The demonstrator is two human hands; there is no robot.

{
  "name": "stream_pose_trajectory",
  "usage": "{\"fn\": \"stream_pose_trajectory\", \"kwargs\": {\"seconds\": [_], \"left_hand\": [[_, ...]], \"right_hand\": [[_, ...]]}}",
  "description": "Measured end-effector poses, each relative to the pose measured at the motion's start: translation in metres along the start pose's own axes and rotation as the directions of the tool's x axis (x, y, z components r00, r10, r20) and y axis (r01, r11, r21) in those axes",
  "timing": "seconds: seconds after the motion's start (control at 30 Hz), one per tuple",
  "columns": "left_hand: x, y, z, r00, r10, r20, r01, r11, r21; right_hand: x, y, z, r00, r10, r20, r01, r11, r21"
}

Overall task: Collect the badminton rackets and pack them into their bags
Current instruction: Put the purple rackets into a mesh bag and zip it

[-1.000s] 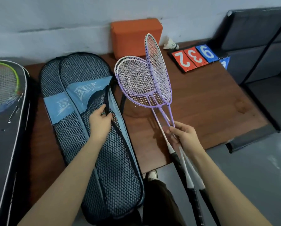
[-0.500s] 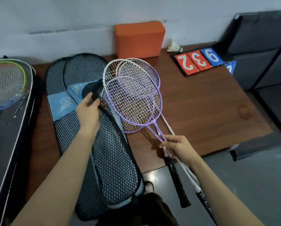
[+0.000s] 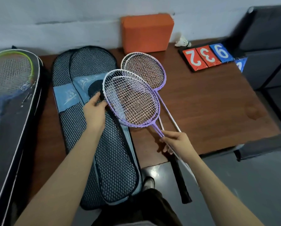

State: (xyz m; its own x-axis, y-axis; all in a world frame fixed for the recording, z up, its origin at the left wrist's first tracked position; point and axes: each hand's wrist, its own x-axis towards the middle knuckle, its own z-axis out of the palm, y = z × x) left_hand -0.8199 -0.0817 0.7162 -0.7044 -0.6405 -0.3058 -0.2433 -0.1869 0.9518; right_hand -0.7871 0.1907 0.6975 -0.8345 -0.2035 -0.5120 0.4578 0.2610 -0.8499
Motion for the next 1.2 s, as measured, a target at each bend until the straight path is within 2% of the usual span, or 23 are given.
{"fn": "stream_pose_trajectory", "kwargs": {"seconds": [0.1,0.2,0.37,0.53,0.7,0.9,1.03,1.2], "left_hand": [[0.0,-0.002,-0.001,0.999,0.035,-0.039,-0.033,0.999,0.035],[0.0,-0.003,-0.004,0.993,0.111,-0.048,-0.1,0.978,0.181],[0.002,-0.002,-0.014,0.966,0.26,-0.014,-0.227,0.868,0.441],[0.001,0.007,-0.009,0.965,0.239,-0.108,-0.203,0.942,0.268],[-0.018,0.0,0.007,0.963,0.258,0.077,-0.269,0.907,0.325],[-0.031,-0.016,0.014,0.962,0.159,0.224,-0.237,0.893,0.383],[-0.04,-0.016,0.003,0.961,0.152,0.232,-0.219,0.929,0.3],[-0.039,-0.012,-0.024,0.977,0.127,0.172,-0.165,0.959,0.232]], "right_hand": [[0.002,0.005,-0.006,0.998,0.014,-0.058,-0.018,0.997,-0.07],[0.002,0.007,-0.008,0.996,-0.004,-0.084,-0.005,0.994,-0.107],[0.002,0.008,-0.008,0.993,-0.006,-0.12,-0.014,0.986,-0.163],[-0.003,0.011,-0.007,0.994,0.059,-0.087,-0.07,0.99,-0.124],[-0.01,0.002,-0.006,0.996,0.078,0.049,-0.072,0.991,-0.111],[-0.002,-0.012,0.007,0.959,0.128,0.254,-0.148,0.987,0.063],[0.013,-0.024,0.035,0.964,0.116,0.241,-0.138,0.987,0.077],[0.036,-0.044,0.077,0.97,0.125,0.208,-0.156,0.978,0.139]]}}
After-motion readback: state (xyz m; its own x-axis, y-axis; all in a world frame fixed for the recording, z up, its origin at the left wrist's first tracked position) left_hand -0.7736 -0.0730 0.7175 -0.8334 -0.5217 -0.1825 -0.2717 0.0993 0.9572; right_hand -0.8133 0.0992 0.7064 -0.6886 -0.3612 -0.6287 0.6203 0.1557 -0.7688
